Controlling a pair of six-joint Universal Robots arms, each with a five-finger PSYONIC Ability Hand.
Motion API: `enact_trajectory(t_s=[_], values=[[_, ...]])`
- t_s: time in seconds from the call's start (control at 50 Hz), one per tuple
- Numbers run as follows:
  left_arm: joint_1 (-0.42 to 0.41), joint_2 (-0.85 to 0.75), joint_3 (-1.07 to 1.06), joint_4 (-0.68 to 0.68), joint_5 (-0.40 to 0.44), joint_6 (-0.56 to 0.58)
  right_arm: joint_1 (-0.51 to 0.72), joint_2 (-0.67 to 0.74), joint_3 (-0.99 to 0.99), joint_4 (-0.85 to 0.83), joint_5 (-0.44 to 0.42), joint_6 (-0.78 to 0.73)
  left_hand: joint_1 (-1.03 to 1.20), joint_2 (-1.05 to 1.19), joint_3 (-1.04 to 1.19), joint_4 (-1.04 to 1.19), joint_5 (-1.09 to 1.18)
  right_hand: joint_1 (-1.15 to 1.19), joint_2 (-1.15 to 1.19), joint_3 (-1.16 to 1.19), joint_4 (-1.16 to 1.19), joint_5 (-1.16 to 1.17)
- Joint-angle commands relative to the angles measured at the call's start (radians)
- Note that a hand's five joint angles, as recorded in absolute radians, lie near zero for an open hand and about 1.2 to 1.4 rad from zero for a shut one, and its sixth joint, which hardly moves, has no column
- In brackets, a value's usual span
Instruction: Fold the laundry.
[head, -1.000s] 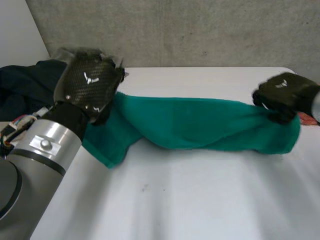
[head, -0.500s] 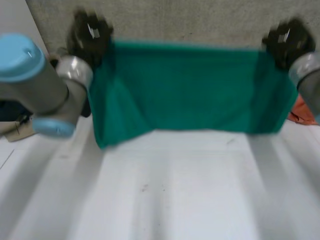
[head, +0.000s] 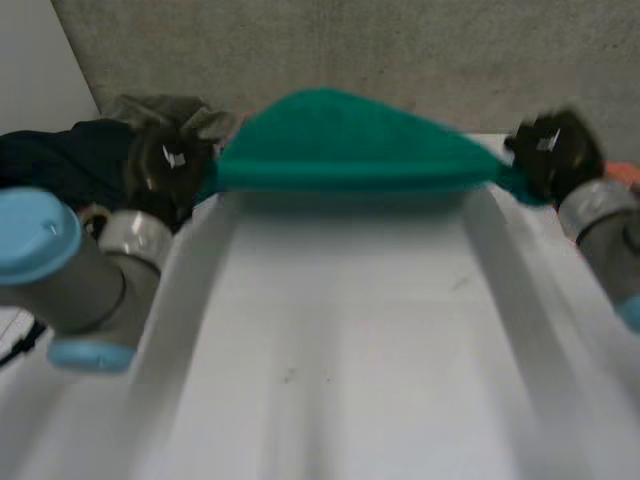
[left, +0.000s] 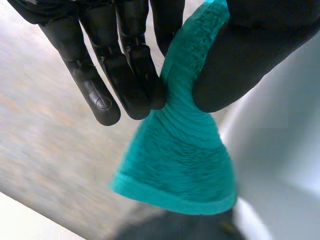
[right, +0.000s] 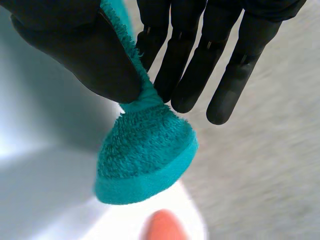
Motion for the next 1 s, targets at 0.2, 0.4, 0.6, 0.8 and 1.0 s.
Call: enact_trajectory(t_s=[0.2,0.4,0.6,0.8,1.0], values=[[-0.059,0.038,-0.192,-0.218,0.006,0.002,-0.047,0.008,0.23,0.167,-0.07,-0.01,-0.468,-0.519,-0.516,-0.522,-0.466,0.304,0.226,0.201,0.195,0.21],[0.075,0.196,-0.181,-0.381,0.083,-0.121,-0.098,-0.035,0.256,0.17,-0.135,0.006,-0.796,-0.847,-0.844,-0.85,-0.794,0.304,0.226,0.201,0.195,0.21],[0.189,0.196,-0.181,-0.42,0.19,-0.359,-0.096,-0.034,0.27,0.17,-0.135,0.006,-0.749,-0.8,-0.797,-0.803,-0.747,0.304,0.226,0.201,0.195,0.21],[0.183,0.013,-0.132,-0.433,0.199,-0.377,-0.098,-0.034,0.27,0.169,-0.135,0.006,-0.602,-0.654,-0.65,-0.656,-0.6,0.304,0.226,0.201,0.195,0.21],[0.175,-0.137,-0.005,-0.429,0.185,-0.379,-0.104,-0.038,0.28,0.172,-0.129,0.006,0.243,0.192,0.196,0.19,0.246,0.304,0.226,0.201,0.195,0.21]])
